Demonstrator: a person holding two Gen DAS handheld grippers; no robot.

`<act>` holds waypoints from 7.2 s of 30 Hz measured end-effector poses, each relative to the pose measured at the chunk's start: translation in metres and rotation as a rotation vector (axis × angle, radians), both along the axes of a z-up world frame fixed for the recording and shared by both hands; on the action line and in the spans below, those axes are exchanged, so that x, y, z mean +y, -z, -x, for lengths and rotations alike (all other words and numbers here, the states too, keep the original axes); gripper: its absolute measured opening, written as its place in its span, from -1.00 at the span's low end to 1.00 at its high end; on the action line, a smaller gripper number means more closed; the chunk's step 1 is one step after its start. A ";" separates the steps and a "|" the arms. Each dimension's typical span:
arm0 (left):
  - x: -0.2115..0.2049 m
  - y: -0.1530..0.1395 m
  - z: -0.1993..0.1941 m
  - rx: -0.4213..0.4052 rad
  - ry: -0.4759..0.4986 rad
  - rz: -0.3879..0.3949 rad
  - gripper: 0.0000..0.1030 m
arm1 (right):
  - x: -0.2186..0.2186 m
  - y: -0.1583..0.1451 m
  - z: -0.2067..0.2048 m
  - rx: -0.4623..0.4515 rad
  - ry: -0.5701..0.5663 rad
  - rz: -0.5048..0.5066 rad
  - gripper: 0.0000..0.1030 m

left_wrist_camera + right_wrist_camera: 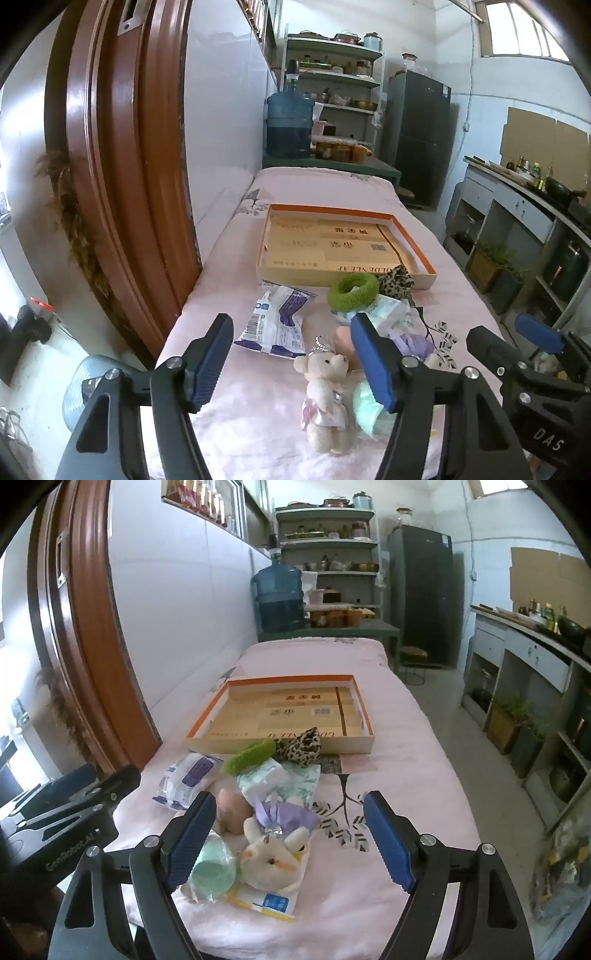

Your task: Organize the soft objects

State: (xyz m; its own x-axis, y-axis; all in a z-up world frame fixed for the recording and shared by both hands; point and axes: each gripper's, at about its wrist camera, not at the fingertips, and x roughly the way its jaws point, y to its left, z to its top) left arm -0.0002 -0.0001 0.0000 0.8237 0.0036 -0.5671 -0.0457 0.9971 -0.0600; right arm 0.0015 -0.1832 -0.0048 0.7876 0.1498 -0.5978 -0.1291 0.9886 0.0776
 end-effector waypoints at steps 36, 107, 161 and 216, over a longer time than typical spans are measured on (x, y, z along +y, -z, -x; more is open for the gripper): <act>0.001 0.014 -0.005 0.046 -0.024 0.009 0.21 | 0.003 0.019 -0.002 0.030 -0.045 -0.033 0.61; 0.028 0.031 -0.004 0.056 -0.028 0.063 0.21 | 0.007 0.053 0.004 0.093 -0.098 -0.037 0.61; 0.008 0.104 -0.025 0.181 0.219 0.225 -0.44 | -0.012 0.091 -0.018 0.165 -0.106 -0.180 -0.14; 0.014 -0.015 -0.137 0.059 0.232 0.185 -0.44 | -0.041 -0.018 -0.129 0.060 -0.222 -0.168 -0.14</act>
State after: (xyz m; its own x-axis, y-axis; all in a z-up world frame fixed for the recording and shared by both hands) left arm 0.1370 0.0135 0.0147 0.7559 -0.2885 -0.5877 0.1732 0.9538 -0.2454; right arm 0.1302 -0.2240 0.0137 0.6882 0.4155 -0.5947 -0.3308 0.9093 0.2525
